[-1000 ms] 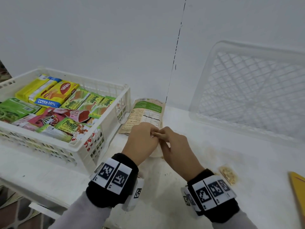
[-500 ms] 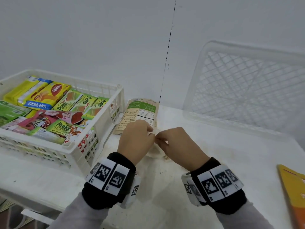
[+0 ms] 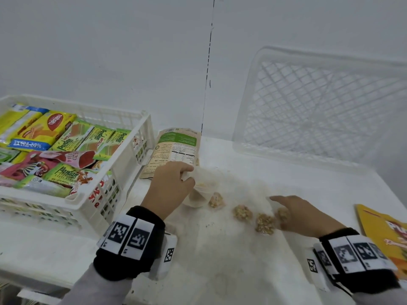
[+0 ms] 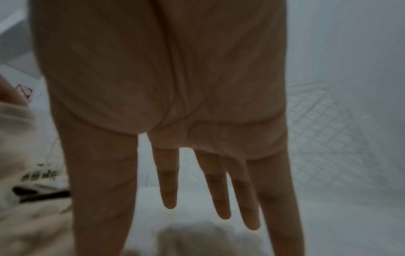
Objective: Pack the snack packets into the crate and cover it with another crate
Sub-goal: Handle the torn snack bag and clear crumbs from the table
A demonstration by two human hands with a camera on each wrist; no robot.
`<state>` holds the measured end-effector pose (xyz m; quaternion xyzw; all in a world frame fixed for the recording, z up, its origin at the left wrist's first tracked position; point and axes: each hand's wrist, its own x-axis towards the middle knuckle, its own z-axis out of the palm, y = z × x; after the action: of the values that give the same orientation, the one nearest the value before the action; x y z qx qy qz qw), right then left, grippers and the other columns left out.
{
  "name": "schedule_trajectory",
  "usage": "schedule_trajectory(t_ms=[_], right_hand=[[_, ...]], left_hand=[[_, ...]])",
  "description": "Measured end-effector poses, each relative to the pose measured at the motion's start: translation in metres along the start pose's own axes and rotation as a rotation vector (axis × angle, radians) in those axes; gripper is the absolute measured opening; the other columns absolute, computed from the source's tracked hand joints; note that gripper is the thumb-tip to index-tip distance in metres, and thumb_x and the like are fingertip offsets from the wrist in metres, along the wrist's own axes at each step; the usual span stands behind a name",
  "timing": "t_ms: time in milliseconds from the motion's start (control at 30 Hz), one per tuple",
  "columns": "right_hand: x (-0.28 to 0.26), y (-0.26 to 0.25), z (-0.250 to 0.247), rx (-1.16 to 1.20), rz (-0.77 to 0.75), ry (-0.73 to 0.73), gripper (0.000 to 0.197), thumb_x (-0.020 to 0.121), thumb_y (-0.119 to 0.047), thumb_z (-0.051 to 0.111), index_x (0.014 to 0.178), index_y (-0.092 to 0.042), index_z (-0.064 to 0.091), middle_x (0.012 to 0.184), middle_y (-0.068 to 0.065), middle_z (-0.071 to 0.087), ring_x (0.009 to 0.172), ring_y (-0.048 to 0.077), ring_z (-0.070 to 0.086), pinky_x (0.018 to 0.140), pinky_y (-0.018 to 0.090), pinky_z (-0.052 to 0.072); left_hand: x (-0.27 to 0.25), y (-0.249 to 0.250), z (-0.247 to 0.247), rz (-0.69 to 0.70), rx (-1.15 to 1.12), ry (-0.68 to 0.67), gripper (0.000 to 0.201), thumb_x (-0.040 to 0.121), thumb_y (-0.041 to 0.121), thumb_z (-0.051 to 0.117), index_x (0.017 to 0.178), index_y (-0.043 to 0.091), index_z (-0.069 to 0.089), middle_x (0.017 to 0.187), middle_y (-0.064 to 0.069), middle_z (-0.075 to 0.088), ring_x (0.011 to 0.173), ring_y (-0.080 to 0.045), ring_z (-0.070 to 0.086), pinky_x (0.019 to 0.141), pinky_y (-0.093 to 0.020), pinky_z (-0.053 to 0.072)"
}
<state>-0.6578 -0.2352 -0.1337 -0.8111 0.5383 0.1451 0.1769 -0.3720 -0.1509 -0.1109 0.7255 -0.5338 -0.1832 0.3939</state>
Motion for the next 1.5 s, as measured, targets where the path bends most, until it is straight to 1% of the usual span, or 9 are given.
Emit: schedule_trajectory(t_ms=[100, 267, 533, 767, 1000, 1100, 1200, 1333, 1500], right_hand=[[0.002, 0.011, 0.017, -0.051, 0.043, 0.024, 0.059, 0.086, -0.026, 0.062, 0.140, -0.027, 0.038, 0.126, 0.007, 0.048, 0.119, 0.024, 0.047, 0.097, 0.027, 0.040], [0.004, 0.009, 0.019, -0.050, 0.076, 0.205, 0.008, 0.089, -0.021, 0.055, 0.096, -0.023, 0.058, 0.088, 0.000, 0.049, 0.079, 0.016, 0.049, 0.067, 0.022, 0.035], [-0.005, -0.051, -0.017, 0.620, -0.172, 0.607, 0.010, 0.080, -0.015, 0.071, 0.085, -0.022, 0.065, 0.079, 0.001, 0.068, 0.077, 0.016, 0.063, 0.070, 0.026, 0.049], [-0.010, -0.137, -0.027, 1.042, -0.481, 0.596, 0.019, 0.077, -0.007, 0.073, 0.091, -0.019, 0.069, 0.094, -0.003, 0.069, 0.082, 0.007, 0.069, 0.064, 0.011, 0.050], [0.005, -0.170, -0.007, 0.480, -0.535, 0.796, 0.005, 0.078, -0.001, 0.065, 0.082, -0.005, 0.065, 0.085, 0.008, 0.060, 0.073, 0.021, 0.059, 0.063, 0.031, 0.053], [0.009, -0.171, -0.004, 0.278, -0.509, 0.829, 0.013, 0.075, -0.004, 0.070, 0.068, -0.006, 0.060, 0.065, 0.007, 0.057, 0.050, 0.020, 0.047, 0.042, 0.020, 0.030], [0.015, -0.167, -0.003, 0.199, -0.444, 0.847, 0.017, 0.083, -0.014, 0.066, 0.070, -0.009, 0.056, 0.061, 0.007, 0.056, 0.050, 0.019, 0.038, 0.043, 0.017, 0.014], [0.021, -0.161, -0.001, 0.134, -0.386, 0.737, 0.013, 0.098, -0.028, 0.045, 0.096, -0.015, 0.049, 0.073, 0.003, 0.057, 0.058, 0.022, 0.042, 0.048, 0.029, 0.024], [0.023, -0.162, 0.001, 0.044, -0.474, 0.633, 0.005, 0.091, -0.010, 0.052, 0.088, -0.010, 0.057, 0.086, 0.005, 0.057, 0.072, 0.025, 0.056, 0.058, 0.028, 0.037]], left_hand=[[0.001, 0.001, 0.000, 0.004, -0.009, -0.004, 0.030, 0.082, 0.008, 0.061, 0.111, 0.013, 0.068, 0.110, -0.003, 0.066, 0.103, -0.016, 0.061, 0.095, -0.030, 0.047], [0.000, 0.002, 0.001, 0.012, -0.021, 0.007, 0.028, 0.083, 0.005, 0.059, 0.108, 0.012, 0.070, 0.102, -0.005, 0.069, 0.099, -0.018, 0.063, 0.095, -0.032, 0.047], [-0.002, -0.001, -0.002, -0.013, -0.049, 0.016, 0.029, 0.083, 0.002, 0.059, 0.107, 0.013, 0.070, 0.098, -0.004, 0.069, 0.098, -0.016, 0.063, 0.092, -0.026, 0.047], [-0.005, 0.001, -0.001, -0.014, -0.010, 0.053, 0.029, 0.081, 0.004, 0.060, 0.104, 0.015, 0.072, 0.098, 0.000, 0.071, 0.098, -0.014, 0.062, 0.089, -0.025, 0.048], [-0.006, -0.001, -0.002, 0.001, 0.020, 0.050, 0.033, 0.080, 0.002, 0.058, 0.105, 0.016, 0.072, 0.104, 0.001, 0.071, 0.102, -0.011, 0.060, 0.084, -0.018, 0.043], [-0.007, -0.002, -0.002, -0.006, 0.029, 0.059, 0.034, 0.079, 0.000, 0.056, 0.104, 0.015, 0.073, 0.103, 0.001, 0.072, 0.103, -0.011, 0.060, 0.080, -0.014, 0.042], [-0.007, -0.003, -0.002, 0.004, 0.064, 0.096, 0.025, 0.081, 0.008, 0.060, 0.099, 0.018, 0.075, 0.094, 0.005, 0.073, 0.090, -0.006, 0.059, 0.063, 0.000, 0.034], [-0.004, -0.001, -0.003, 0.023, 0.069, 0.095, 0.018, 0.084, 0.016, 0.063, 0.095, 0.019, 0.076, 0.089, 0.006, 0.073, 0.078, -0.002, 0.056, 0.061, 0.002, 0.037], [-0.002, 0.002, -0.001, 0.025, 0.112, 0.098, 0.022, 0.083, 0.014, 0.061, 0.098, 0.021, 0.075, 0.097, 0.007, 0.073, 0.089, 0.000, 0.055, 0.059, 0.004, 0.033]])
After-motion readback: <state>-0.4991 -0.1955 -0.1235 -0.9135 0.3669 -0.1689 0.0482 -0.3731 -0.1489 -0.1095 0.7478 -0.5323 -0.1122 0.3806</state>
